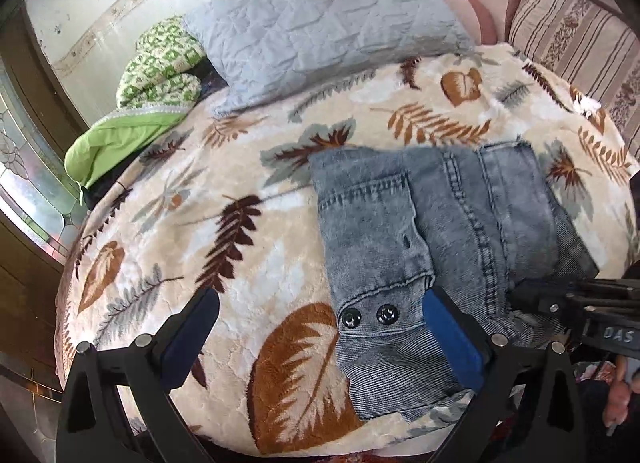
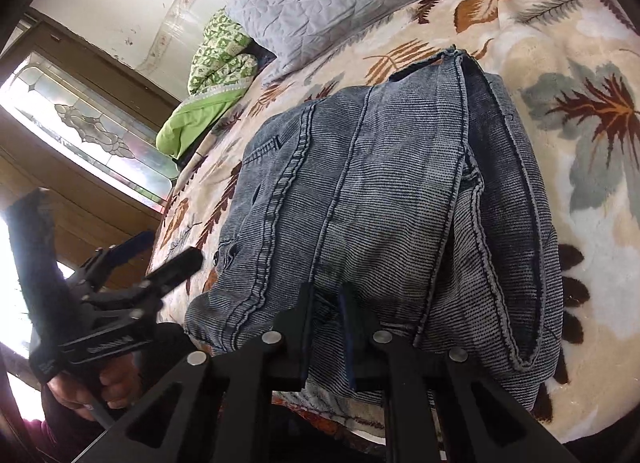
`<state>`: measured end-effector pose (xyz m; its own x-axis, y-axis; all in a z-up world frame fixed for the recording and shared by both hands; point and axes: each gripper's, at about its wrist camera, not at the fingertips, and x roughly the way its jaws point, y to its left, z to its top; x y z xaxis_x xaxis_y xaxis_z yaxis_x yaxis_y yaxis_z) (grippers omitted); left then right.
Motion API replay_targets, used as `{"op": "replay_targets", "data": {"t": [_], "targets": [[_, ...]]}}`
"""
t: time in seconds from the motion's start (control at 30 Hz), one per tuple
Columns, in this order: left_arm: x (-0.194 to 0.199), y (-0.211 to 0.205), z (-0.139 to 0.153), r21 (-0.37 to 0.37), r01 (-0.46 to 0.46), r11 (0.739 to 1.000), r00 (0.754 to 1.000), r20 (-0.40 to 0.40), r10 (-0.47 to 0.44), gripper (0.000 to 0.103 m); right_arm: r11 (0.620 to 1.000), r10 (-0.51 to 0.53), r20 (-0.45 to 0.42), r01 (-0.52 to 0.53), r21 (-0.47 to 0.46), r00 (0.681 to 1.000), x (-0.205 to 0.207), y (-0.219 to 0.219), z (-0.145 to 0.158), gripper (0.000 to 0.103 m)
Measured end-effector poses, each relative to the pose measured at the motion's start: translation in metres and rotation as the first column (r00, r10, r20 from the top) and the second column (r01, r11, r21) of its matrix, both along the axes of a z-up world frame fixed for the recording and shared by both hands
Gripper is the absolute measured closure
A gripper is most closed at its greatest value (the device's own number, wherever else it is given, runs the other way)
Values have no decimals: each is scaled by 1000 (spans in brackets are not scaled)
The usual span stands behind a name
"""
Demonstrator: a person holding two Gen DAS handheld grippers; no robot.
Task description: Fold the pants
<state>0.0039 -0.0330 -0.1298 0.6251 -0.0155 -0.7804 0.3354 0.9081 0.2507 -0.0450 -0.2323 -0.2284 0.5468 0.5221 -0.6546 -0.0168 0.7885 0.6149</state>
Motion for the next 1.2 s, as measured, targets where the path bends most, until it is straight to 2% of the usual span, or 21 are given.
{"op": "replay_targets", "data": {"t": [0.13, 0.27, 0.37, 0.6, 0.9, 1.2], "targets": [[-4, 8, 22, -36, -10, 999, 999, 43, 12, 2, 999, 19, -10, -20, -26, 1000, 0, -1, 6, 87], [-5, 19, 41, -52, -36, 998, 994, 101, 41, 2, 992, 48, -3, -48, -116, 999, -1, 4, 21, 87], [-6, 29, 52, -73, -53, 996, 990, 125, 62, 2, 984, 49, 12, -46, -174, 999, -3, 3, 31, 87], [-7, 57, 73, -94, -111, 989, 974, 187, 128, 2, 974, 25, 71, -9, -226, 997, -10, -9, 48, 87], [-3, 94, 88, -130, -197, 972, 950, 218, 222, 2, 973, -12, 54, 24, -228, 998, -7, -16, 50, 87], [0, 98, 82, -127, -211, 969, 950, 208, 234, 2, 971, -12, 49, 23, -236, 999, -5, -13, 49, 87]]}}
